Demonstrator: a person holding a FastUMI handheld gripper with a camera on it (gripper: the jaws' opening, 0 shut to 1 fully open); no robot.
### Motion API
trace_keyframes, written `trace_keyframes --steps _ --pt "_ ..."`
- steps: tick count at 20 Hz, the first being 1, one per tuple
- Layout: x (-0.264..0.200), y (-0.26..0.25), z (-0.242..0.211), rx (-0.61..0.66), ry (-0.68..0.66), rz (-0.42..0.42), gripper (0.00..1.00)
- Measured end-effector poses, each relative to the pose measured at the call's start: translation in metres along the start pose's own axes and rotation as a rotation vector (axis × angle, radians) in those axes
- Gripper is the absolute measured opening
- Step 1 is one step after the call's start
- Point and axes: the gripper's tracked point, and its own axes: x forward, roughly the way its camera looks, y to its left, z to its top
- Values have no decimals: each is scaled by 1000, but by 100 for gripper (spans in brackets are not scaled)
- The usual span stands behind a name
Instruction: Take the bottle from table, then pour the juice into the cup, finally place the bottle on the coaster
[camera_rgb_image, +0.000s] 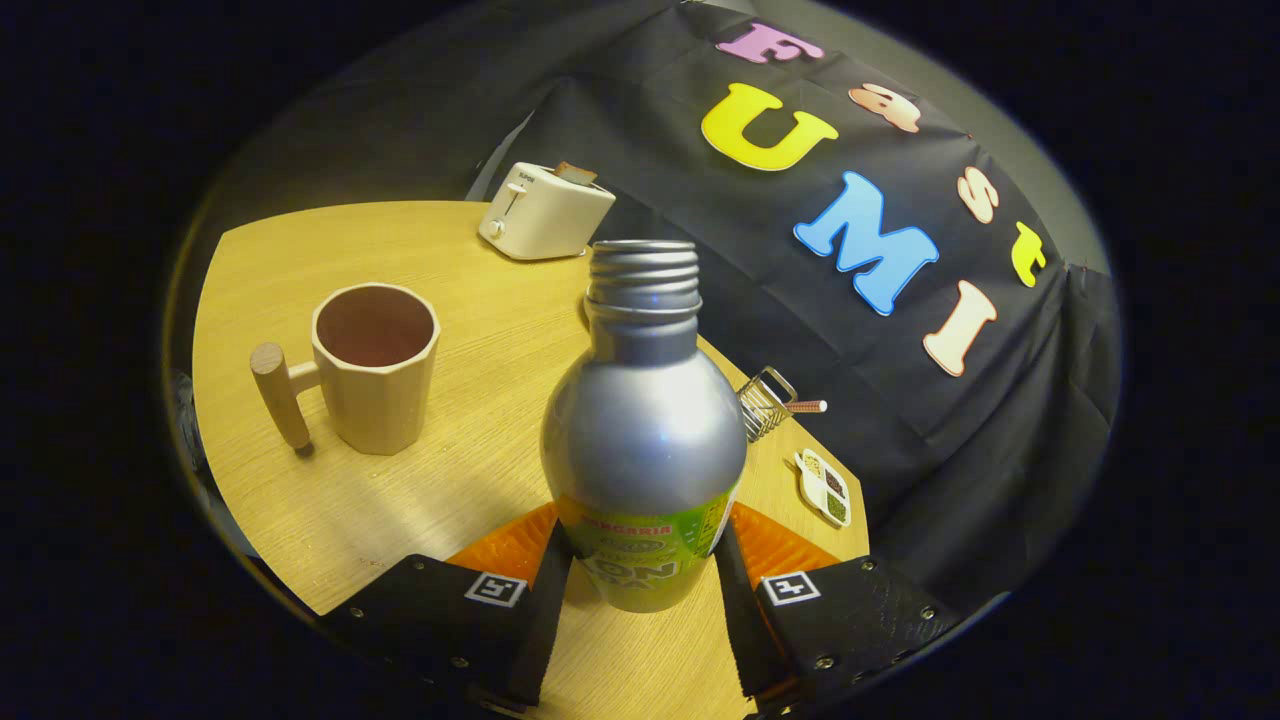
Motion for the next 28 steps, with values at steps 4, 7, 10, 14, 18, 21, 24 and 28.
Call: trace_keyframes --steps 4,7,10,14,18,21,24,28 --pt "1 8 7 -106 8 4 71" --pt "2 16 11 -163 22 15 71" --pt "4 24 17 -222 28 23 71" --pt "8 32 17 -289 63 32 71" --pt "10 38 17 -380 102 37 71" --pt "11 44 18 -431 122 45 71" --pt "15 49 19 -471 139 58 71" --pt "15 50 18 -530 163 60 71"
